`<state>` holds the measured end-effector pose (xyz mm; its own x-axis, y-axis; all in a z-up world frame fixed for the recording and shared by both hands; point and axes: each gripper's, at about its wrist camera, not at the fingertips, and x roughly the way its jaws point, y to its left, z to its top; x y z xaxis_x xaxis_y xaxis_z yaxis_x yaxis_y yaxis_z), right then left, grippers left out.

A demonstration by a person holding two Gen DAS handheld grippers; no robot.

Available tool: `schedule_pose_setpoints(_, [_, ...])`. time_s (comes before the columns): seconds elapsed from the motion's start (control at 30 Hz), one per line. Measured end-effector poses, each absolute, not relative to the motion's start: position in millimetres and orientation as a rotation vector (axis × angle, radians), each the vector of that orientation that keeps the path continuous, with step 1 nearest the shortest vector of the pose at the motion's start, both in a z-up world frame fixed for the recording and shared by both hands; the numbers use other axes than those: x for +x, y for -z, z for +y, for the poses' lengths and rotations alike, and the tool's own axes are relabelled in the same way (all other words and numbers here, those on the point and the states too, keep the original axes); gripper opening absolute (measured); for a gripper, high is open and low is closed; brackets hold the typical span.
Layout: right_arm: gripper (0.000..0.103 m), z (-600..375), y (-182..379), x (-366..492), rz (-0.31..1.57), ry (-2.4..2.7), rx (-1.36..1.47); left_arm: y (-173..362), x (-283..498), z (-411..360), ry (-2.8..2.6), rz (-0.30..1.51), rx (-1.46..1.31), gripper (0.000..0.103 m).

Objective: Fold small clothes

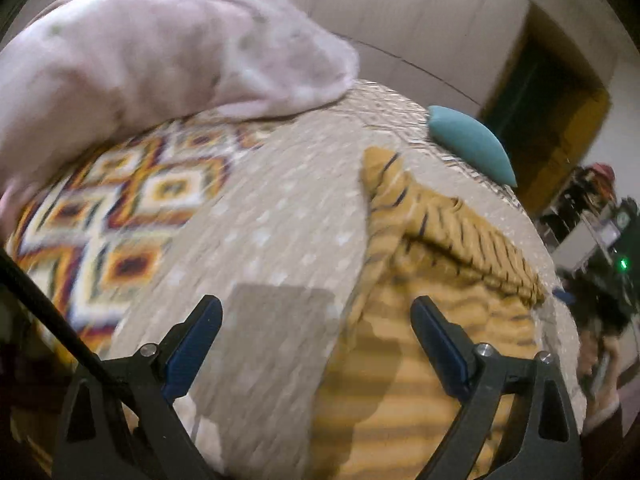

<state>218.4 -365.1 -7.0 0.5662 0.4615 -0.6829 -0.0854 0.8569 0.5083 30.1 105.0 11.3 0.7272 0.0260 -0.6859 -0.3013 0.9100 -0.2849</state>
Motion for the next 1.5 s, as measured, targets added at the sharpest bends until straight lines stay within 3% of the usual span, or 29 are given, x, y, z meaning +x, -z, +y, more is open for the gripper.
schedule_pose_setpoints(0.2, [0.069,-388.1,10.8,190.9,0.893,-0.32,0.425,-11.9,163.6,76.6,-0.116,0.775,-0.282,0.094])
schedule_pose_setpoints(0.37, [0.069,-401.2,20.2,182.0,0.89,-0.308,0.426,23.9,259.6,55.3,-0.125,0.916,-0.173,0.093])
schedule_pose_setpoints(0.4, [0.069,-404.3,22.9,182.2,0.892,-0.308,0.423,30.1,269.6,53.9,-0.132,0.938,-0.161,0.075])
schedule_pose_setpoints(0.43, [0.069,-407.4,25.3,183.0,0.894,-0.305,0.419,36.7,276.9,53.5,-0.12,0.969,-0.158,0.03])
schedule_pose_setpoints(0.47, [0.069,-408.4,26.8,183.4,0.896,-0.303,0.415,42.2,283.8,56.4,-0.086,1.008,-0.184,0.01])
schedule_pose_setpoints(0.5, [0.069,-409.4,28.6,183.2,0.897,-0.302,0.414,42.6,284.8,59.1,-0.073,1.023,-0.217,0.008])
schedule_pose_setpoints(0.63, [0.069,-414.2,32.0,185.6,0.897,-0.312,0.412,20.6,277.3,84.8,-0.075,0.94,-0.278,0.008])
schedule_pose_setpoints(0.77, [0.069,-412.4,25.5,186.7,0.865,-0.31,0.41,32.6,275.4,114.4,-0.119,0.966,-0.319,0.009])
schedule_pose_setpoints(0.93, [0.069,-401.2,12.3,204.3,0.835,-0.316,0.39,51.8,270.4,111.9,-0.174,0.978,-0.254,0.019])
schedule_pose_setpoints(1.13, [0.069,-368.0,6.5,237.4,0.835,-0.321,0.304,58.7,262.5,128.4,-0.227,0.969,-0.265,0.023])
schedule_pose_setpoints(1.17, [0.065,-363.7,9.8,245.0,0.847,-0.306,0.287,55.8,259.4,131.6,-0.228,0.967,-0.287,0.025])
schedule_pose_setpoints(1.23, [0.048,-358.2,18.9,256.6,0.889,-0.297,0.295,45.3,250.8,134.9,-0.225,0.938,-0.317,0.033])
schedule_pose_setpoints(1.27, [0.048,-357.7,22.3,260.5,0.902,-0.302,0.307,38.7,246.4,136.9,-0.217,0.916,-0.328,0.038])
schedule_pose_setpoints(1.33, [0.048,-357.7,28.6,263.4,0.91,-0.298,0.317,28.9,240.6,138.9,-0.209,0.878,-0.339,0.07])
schedule_pose_setpoints(1.4, [0.048,-357.9,33.0,262.3,0.909,-0.293,0.31,24.8,238.9,137.7,-0.206,0.838,-0.331,0.083])
schedule_pose_setpoints(1.5, [0.048,-358.7,41.3,259.4,0.921,-0.296,0.318,37.1,252.5,128.2,-0.188,0.878,-0.282,0.082])
